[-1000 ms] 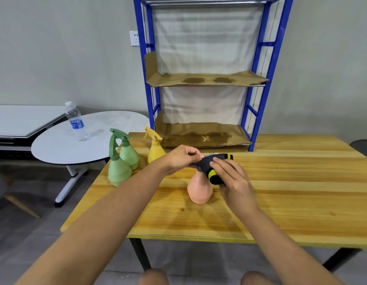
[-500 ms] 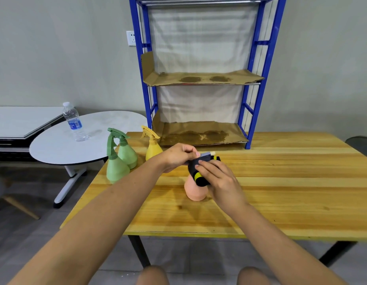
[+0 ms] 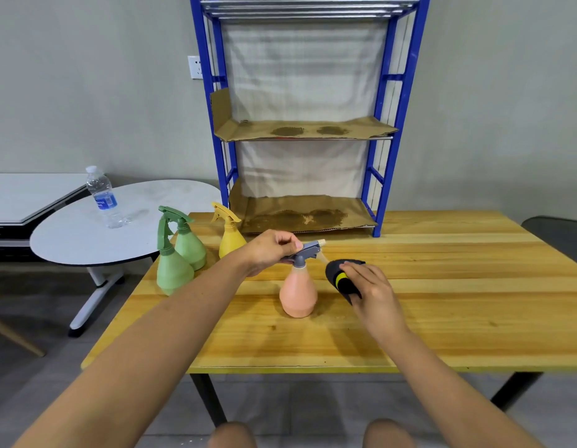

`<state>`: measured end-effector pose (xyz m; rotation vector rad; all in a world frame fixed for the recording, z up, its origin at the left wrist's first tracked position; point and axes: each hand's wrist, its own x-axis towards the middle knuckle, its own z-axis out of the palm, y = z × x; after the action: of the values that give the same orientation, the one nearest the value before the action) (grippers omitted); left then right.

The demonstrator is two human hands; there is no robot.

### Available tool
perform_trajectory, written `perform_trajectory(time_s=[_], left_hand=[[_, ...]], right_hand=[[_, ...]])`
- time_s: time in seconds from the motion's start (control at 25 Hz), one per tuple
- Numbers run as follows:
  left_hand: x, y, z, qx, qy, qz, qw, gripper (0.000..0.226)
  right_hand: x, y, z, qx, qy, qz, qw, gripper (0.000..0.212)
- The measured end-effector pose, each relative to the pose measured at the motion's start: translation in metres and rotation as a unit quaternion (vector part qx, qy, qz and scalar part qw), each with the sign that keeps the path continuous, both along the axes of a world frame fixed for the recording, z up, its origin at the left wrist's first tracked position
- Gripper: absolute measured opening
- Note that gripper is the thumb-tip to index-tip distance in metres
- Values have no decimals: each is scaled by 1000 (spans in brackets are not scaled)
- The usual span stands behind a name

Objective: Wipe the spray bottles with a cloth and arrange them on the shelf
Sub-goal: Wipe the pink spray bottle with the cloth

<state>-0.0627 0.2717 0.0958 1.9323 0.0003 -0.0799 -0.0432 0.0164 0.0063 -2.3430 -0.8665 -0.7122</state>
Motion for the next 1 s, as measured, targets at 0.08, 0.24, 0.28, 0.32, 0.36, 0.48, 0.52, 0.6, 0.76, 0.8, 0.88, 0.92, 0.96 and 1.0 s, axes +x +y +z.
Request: perform_trajectory(time_s=[0.08,0.24,0.28,0.32,0.36,0.48,0.52,0.6,0.76,0.8,0.88,0.92,0.96,1.0], left_hand=[[-4,-1,-7,4,-8,28,1000,24],[-23,-4,-45,-88,-53,124,987,50],[-27,-4,-57,-103,-64,139,983,46],[-32,-5,-68,-112,-68,145,981,41],[-37,-6,-78,-109,-65,147,981,44],[-43,-13,-94,-17,-55,116,992,76],[-44,-16,-93,34,-51,95,994,81],[-43,-24,-90,109,-45,71,991,72],[-39,-28,-96,182,-91,86,975,77],[-39,-28,-99,197,-103,89,971,82],[-39,-28,-100,210,-112,94,967,84],[-38,-27,-100,209,-109,94,967,83],[-37,-26,-100,205,-109,94,968,83],[-36,-25,-101,203,-108,91,969,82]], right_hand=[[-4,-5,1,6,12,-3,1000,74],[-11,0,27,23,-16,-15,1000,72],[-13,3,35,21,-32,-8,999,71],[-14,7,43,18,-50,-1,999,69],[-15,12,52,12,-67,5,998,68],[-19,31,75,-12,-112,0,994,64],[-21,38,80,-22,-128,-5,991,62],[-22,49,87,-50,-156,-14,986,58],[-22,70,94,-106,-146,-20,983,46],[-22,75,96,-114,-142,-13,983,43],[-24,82,99,-138,-135,20,981,41],[-25,85,100,-155,-125,41,979,42],[-26,85,100,-172,-110,59,977,44],[-26,84,100,-179,-96,69,977,45]])
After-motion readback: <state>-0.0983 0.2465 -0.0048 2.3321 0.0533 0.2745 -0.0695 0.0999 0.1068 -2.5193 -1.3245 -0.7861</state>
